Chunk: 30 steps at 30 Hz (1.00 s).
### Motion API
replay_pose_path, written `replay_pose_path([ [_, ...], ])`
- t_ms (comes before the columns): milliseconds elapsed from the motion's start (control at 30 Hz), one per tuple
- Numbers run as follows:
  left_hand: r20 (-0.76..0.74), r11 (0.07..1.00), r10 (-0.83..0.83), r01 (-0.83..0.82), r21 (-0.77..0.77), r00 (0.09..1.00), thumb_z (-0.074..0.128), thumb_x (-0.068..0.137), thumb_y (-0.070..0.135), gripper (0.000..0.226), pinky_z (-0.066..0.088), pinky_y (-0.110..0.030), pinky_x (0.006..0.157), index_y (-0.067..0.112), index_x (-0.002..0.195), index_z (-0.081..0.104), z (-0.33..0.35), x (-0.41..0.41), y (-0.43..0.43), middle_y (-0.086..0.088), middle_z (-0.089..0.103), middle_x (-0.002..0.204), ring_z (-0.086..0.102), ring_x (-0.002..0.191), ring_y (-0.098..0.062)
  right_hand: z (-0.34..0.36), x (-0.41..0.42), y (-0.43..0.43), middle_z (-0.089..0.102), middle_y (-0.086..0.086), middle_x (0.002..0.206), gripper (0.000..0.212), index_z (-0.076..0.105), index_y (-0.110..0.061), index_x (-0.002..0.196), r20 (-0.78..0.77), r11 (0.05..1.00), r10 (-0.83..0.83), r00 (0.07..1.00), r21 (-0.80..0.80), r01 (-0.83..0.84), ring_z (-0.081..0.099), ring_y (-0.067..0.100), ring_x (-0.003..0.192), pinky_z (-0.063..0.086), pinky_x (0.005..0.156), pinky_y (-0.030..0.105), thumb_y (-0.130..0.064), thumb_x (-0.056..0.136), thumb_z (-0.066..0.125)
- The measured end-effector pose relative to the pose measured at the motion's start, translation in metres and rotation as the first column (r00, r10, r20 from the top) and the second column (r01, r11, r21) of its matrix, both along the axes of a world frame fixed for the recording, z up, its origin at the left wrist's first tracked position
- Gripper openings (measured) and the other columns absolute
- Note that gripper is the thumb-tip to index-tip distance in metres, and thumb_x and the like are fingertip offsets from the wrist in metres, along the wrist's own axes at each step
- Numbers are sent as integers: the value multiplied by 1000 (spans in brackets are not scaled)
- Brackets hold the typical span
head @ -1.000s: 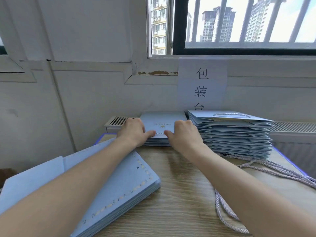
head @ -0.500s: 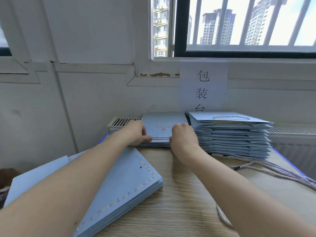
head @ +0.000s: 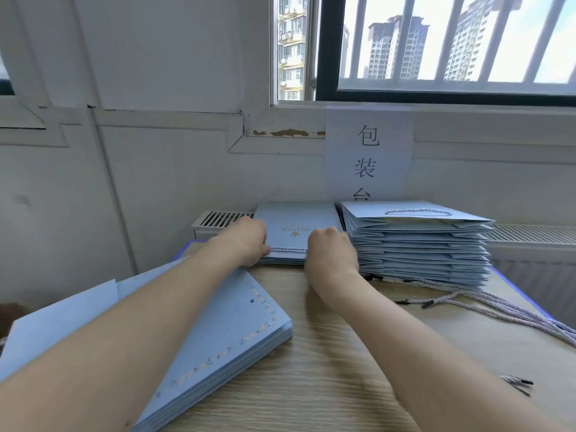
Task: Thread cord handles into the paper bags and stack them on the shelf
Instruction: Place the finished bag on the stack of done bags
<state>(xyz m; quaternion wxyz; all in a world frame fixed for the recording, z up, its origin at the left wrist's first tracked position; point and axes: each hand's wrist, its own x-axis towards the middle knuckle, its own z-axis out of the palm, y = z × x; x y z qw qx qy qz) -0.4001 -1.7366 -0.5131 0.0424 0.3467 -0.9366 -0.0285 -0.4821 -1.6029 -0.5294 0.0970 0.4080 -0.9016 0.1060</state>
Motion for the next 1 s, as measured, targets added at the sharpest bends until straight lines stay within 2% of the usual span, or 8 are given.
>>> replay_pose_path([
  [67,17,998,39,-38,-48,999,56,97,46,43,42,-32,76,9,77,52,-1,-6,6,-11,55,101,57,98,-30,2,0,-3,60,11,116,19,60,-9,116,15,999,-18,1000,-30,18,49,33,120,41,66,35,-15,99,57],
  [233,12,978,100,-96,-185,995,56,91,60,53,44,-33,81,10,110,60,-16,-13,8,-9,60,113,57,109,-29,-10,-4,-11,59,13,118,23,61,-10,119,-35,999,-35,999,-32,34,50,31,118,40,69,34,-25,101,57],
  [333,12,985,84,-81,-151,996,57,93,55,46,39,-32,77,11,109,58,-17,-16,8,-10,58,116,56,111,-29,-11,-3,-12,59,14,119,24,60,-9,122,-46,999,-42,998,-20,41,49,32,119,39,72,34,-21,101,57],
  [433,0,1000,11,-11,-22,1000,58,95,49,34,42,-31,78,15,91,56,-6,-5,-1,-10,60,112,56,106,-27,-6,1,-7,57,15,120,26,58,-7,123,-44,1000,-13,999,-3,12,47,35,120,40,72,32,-6,97,55],
  [567,-64,998,-61,63,24,996,55,98,18,13,46,-32,90,12,95,66,-6,10,-14,-9,65,113,56,109,-24,-2,2,3,59,17,115,37,59,-5,120,-82,999,33,996,13,-32,48,37,119,41,70,31,12,88,53],
  [767,-145,996,-63,72,52,987,60,97,21,14,42,-24,81,14,98,72,-13,15,-21,-2,65,101,56,93,-16,-14,3,2,59,18,111,30,61,-2,113,-108,1000,12,994,23,-10,47,38,119,41,69,31,12,87,52],
  [867,-176,996,-37,50,73,984,61,96,31,19,43,-25,80,17,88,70,-14,16,-20,-2,66,99,58,97,-18,-12,4,2,59,19,109,30,61,-3,113,-129,999,20,991,32,-16,48,39,118,41,68,30,11,88,53],
  [1000,-157,1000,22,-24,-10,987,58,82,71,61,52,-34,78,12,75,66,-20,5,-9,-4,63,86,60,89,-21,-3,0,4,52,13,94,18,57,-9,99,-111,1000,27,993,1,-27,52,37,112,43,65,31,6,89,52],
])
